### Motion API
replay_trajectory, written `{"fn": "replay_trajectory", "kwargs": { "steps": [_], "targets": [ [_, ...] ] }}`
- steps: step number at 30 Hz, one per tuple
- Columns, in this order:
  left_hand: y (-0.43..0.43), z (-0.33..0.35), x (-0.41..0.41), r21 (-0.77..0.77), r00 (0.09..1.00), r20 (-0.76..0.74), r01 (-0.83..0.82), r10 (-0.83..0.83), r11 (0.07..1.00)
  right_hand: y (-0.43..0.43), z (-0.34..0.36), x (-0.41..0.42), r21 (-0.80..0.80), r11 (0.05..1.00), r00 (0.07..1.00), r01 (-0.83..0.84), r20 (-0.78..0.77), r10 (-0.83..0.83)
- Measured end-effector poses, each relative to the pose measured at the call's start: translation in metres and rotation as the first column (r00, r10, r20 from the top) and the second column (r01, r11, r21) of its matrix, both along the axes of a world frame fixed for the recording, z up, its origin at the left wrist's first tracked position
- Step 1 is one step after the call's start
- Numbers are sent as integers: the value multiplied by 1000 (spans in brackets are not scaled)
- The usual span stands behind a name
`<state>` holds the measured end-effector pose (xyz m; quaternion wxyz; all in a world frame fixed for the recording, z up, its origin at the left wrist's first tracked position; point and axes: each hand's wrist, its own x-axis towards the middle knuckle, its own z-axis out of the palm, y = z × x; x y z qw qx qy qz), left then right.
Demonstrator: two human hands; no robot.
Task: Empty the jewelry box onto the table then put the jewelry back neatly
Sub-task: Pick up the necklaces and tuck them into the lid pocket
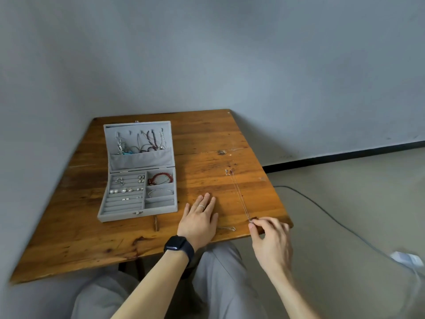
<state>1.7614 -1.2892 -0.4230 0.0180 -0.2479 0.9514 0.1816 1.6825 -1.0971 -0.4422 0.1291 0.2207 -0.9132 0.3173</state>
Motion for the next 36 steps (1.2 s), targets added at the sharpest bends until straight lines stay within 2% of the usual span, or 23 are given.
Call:
{"fn": "replay_trajectory", "kwargs": {
  "steps": [2, 6, 9, 10, 12, 15, 17, 19, 22, 25, 28, 32, 36],
  "targets": [
    [2, 0, 2, 1, 1000, 3, -3, 3, 1000, -1, 1, 2, -22, 1000, 997, 11, 71, -10],
    [3, 14, 1, 56, 999, 31, -26, 25, 998, 0, 7, -6, -33, 999, 947, -15, 320, 25],
    [12, 34, -6, -6, 993, -78, -86, 85, 996, 6, 15, -19, -145, 989, 868, -29, 487, 97],
    [18, 40, -10, 28, 988, -103, -112, 114, 993, 8, 19, -22, -183, 983, 837, -31, 532, 125],
    [27, 49, -23, 249, 987, -46, -140, 156, 958, 10, 24, -27, -256, 966, 782, -20, 598, 175],
    [41, 55, -42, 620, 981, 145, -192, 130, 761, 12, 29, -30, -354, 935, 733, 14, 640, 231],
    [48, 52, -48, 750, 958, 250, -282, 138, 598, 15, 32, -31, -393, 919, 721, 36, 647, 248],
    [54, 47, -52, 835, 939, 301, -345, 168, 428, 18, 34, -30, -431, 901, 713, 53, 648, 268],
    [60, 38, -58, 908, 914, 285, -354, 289, 223, 23, 37, -26, -484, 871, 696, 89, 655, 294],
    [61, 29, -61, 929, 879, 280, -349, 386, 120, 29, 37, -22, -500, 858, 686, 120, 666, 293],
    [61, 28, -65, 930, 883, 282, -348, 376, 119, 36, 35, -19, -520, 845, 675, 127, 670, 311],
    [61, 34, -73, 917, 884, 271, -358, 381, 179, 37, 33, -14, -535, 837, 670, 113, 663, 333],
    [61, 35, -80, 867, 888, 245, -381, 389, 323, 38, 30, -10, -528, 844, 676, 93, 656, 336]
  ]
}}
